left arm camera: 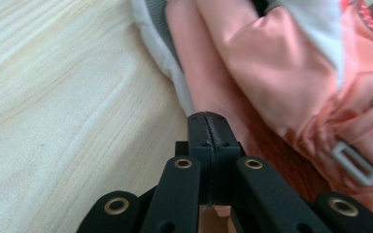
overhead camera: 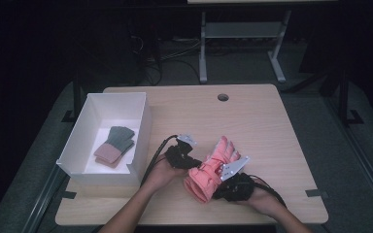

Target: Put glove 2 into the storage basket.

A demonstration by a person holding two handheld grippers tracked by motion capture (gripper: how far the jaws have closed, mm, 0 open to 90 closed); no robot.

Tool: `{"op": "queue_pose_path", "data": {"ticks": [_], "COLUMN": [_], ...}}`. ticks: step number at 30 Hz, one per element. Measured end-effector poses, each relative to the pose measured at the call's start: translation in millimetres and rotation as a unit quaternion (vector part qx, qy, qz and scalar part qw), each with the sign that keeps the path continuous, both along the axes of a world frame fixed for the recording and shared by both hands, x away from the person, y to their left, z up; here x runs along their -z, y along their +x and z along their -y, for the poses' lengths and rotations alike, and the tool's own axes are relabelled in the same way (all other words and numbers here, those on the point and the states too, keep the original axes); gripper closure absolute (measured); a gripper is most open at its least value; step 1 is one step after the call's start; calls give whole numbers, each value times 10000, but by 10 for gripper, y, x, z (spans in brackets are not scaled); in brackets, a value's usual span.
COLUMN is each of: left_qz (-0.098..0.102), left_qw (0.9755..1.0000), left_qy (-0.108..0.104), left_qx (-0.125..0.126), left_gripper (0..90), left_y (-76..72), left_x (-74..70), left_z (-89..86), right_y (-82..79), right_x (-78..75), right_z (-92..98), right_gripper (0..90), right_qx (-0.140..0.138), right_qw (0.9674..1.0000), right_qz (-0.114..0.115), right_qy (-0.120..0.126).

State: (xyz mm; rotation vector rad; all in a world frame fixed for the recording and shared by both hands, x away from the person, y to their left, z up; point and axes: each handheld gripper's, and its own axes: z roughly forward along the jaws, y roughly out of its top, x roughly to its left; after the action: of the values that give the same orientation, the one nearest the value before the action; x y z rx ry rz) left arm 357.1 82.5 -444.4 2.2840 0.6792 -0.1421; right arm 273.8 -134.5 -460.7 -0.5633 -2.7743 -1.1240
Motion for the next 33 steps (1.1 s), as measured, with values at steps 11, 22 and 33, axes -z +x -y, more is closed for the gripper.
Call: {"op": "queue_pose_path", "data": {"ticks": [11,22,33], "left_qz": [68,339,362], "left_qw": [9992,9977,9979], "left_qy": [69,-216,-398], "left_qx": [-387,-550,-365], "left_gripper": [898,680,283], "left_y": [-13,-123,-158], "left_x": [-190,-644,-772], "left_z": [-183,-341,-344], "right_y": [-69,-27,159], "right_x": [-179,-564,-524], "right_z": [279,587,479], "right_gripper": [900,900,900], "right_qx": [330,1053,1301], "right_qw": [9991,9890,9857], "right_qz": [97,767,892], "right_qy": [232,697,593]}}
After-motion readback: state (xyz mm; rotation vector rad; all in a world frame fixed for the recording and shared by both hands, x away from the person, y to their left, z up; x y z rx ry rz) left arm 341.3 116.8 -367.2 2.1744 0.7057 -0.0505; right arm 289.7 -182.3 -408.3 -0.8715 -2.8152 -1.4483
